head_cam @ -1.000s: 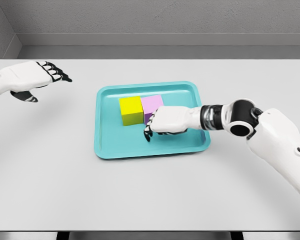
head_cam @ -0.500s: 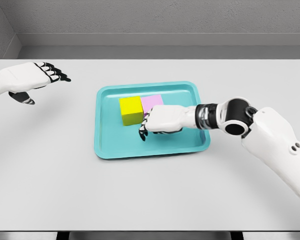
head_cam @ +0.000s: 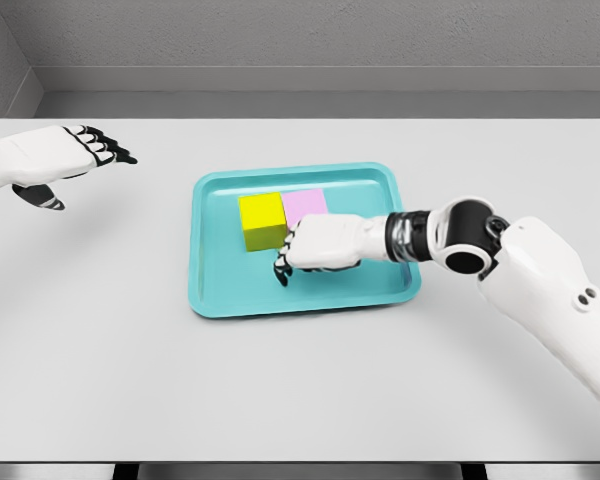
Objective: Push two cubes
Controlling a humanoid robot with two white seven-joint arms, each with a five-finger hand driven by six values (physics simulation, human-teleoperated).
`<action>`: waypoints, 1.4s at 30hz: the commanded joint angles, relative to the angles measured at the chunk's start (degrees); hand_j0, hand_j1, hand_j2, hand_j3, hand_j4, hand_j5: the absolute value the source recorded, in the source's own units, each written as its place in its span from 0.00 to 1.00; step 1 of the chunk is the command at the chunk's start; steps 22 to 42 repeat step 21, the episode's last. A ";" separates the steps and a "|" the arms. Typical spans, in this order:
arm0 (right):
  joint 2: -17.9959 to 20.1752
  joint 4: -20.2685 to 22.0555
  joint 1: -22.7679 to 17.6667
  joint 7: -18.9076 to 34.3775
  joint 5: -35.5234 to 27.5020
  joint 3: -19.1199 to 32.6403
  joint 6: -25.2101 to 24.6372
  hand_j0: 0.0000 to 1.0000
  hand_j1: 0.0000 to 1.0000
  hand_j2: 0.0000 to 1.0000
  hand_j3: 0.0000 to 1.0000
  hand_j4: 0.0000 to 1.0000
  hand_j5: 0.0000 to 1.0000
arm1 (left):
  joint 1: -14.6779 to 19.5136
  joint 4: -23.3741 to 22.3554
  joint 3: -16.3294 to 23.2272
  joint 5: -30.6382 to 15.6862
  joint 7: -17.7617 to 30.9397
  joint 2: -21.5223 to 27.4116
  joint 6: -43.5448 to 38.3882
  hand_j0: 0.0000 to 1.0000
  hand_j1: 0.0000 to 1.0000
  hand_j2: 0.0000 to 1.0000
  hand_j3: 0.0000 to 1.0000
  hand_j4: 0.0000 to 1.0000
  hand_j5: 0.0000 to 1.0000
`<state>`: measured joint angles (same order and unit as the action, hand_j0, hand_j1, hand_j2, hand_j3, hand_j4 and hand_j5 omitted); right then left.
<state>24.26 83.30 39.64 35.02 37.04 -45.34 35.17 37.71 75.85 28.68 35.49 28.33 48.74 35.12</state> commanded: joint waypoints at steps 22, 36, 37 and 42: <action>28.12 1.78 -6.68 -0.02 -15.85 23.28 -0.17 1.00 1.00 1.00 1.00 1.00 1.00 | -0.09 -0.09 0.06 -1.65 0.06 1.35 -0.12 1.00 1.00 1.00 1.00 1.00 1.00; 28.12 1.78 -6.68 -0.02 -15.85 23.28 -0.17 1.00 1.00 1.00 1.00 1.00 1.00 | -0.09 -0.09 0.06 -1.65 0.06 1.35 -0.12 1.00 1.00 1.00 1.00 1.00 1.00; 28.12 1.78 -6.68 -0.02 -15.85 23.28 -0.17 1.00 1.00 1.00 1.00 1.00 1.00 | -0.09 -0.09 0.06 -1.65 0.06 1.35 -0.12 1.00 1.00 1.00 1.00 1.00 1.00; 28.12 1.78 -6.68 -0.02 -15.85 23.28 -0.17 1.00 1.00 1.00 1.00 1.00 1.00 | -0.09 -0.09 0.06 -1.65 0.06 1.35 -0.12 1.00 1.00 1.00 1.00 1.00 1.00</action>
